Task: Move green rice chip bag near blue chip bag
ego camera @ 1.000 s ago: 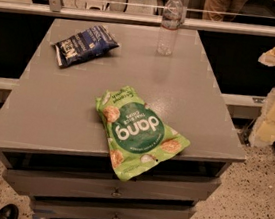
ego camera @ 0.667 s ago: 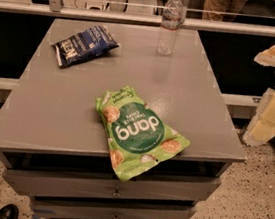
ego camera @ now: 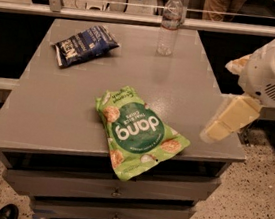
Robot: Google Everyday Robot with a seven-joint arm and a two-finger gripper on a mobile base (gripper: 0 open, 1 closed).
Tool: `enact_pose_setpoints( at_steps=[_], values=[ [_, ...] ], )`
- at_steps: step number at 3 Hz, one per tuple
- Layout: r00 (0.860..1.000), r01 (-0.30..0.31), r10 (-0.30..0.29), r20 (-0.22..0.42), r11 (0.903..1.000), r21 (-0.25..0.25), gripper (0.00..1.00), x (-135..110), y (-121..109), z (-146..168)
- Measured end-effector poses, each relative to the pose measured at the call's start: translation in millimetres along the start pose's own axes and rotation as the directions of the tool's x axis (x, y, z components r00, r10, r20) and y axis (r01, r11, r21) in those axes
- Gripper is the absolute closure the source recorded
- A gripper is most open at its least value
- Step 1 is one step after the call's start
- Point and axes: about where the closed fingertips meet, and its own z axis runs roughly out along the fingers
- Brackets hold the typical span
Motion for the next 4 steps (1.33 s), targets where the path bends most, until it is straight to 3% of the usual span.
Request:
enact_pose_setpoints(
  at_steps=[1, 2, 3, 4],
  values=[
    [0.993, -0.045, 0.044, 0.106, 0.9990, 0.006, 0.00, -27.0, 1.7, 30.9],
    [0.981, -0.092, 0.092, 0.170, 0.9957, -0.007, 0.00, -47.6, 2.7, 58.0],
    [0.964, -0.164, 0.177, 0.196, 0.9829, -0.085, 0.00, -62.1, 20.6, 88.6],
    [0.946, -0.225, 0.258, 0.198, 0.9591, -0.171, 0.00, -73.6, 45.2, 113.0]
  ],
)
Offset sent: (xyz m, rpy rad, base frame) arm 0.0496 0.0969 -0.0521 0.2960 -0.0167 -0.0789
